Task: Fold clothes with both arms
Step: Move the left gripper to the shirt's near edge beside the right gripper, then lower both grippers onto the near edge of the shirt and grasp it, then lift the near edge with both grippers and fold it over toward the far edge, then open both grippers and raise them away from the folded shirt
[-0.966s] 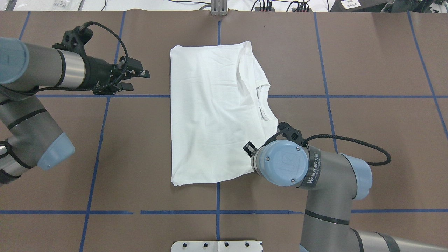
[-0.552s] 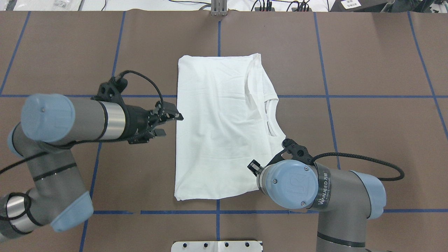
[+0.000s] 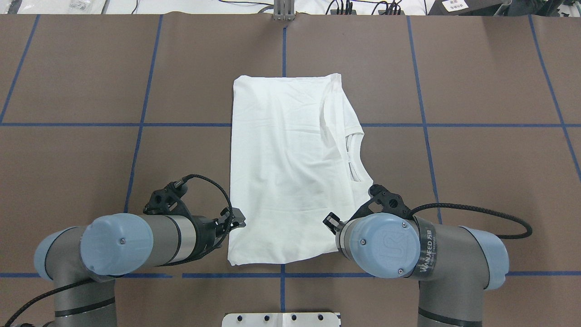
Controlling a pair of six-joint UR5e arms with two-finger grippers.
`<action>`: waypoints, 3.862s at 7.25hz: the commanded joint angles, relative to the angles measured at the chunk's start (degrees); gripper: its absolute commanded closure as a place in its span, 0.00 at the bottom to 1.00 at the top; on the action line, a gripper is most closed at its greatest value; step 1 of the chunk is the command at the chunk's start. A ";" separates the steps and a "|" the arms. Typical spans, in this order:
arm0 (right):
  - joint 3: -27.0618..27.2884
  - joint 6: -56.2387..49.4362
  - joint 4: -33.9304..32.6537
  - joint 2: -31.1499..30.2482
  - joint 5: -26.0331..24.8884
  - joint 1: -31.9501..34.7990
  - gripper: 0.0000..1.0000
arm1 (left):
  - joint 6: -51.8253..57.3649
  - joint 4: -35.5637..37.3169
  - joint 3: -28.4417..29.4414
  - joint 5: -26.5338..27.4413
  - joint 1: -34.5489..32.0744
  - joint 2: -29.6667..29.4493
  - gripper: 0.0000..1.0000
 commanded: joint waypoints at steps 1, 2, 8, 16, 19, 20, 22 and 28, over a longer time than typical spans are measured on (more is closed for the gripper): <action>0.04 -0.01 0.03 -0.02 -0.08 -0.07 1.00 | -1.26 0.29 1.55 0.44 2.34 0.09 0.24; 0.04 -0.01 0.03 -0.02 -0.08 -0.07 1.00 | -1.26 0.29 2.78 0.44 3.04 -0.26 0.25; 0.04 -0.01 0.03 -0.02 -0.08 -0.07 1.00 | -1.17 0.20 4.64 0.27 3.75 -1.14 0.83; 11.95 2.44 -0.06 -6.42 0.27 -3.15 1.00 | 0.94 0.29 -9.99 -3.84 3.92 -0.18 1.00; 12.45 1.76 0.38 -3.03 0.36 7.00 1.00 | 8.62 6.25 -11.98 -6.49 -5.79 -5.50 1.00; 6.51 0.10 0.73 0.82 2.36 11.92 1.00 | 11.46 7.05 -7.97 -6.59 -9.23 -7.80 1.00; -5.98 -7.52 2.66 8.31 11.65 21.68 1.00 | 15.77 6.27 0.48 -6.68 -15.39 -12.99 1.00; -34.38 -15.38 20.11 17.99 17.06 28.67 1.00 | 23.42 -11.22 26.60 -6.94 -23.67 -19.60 1.00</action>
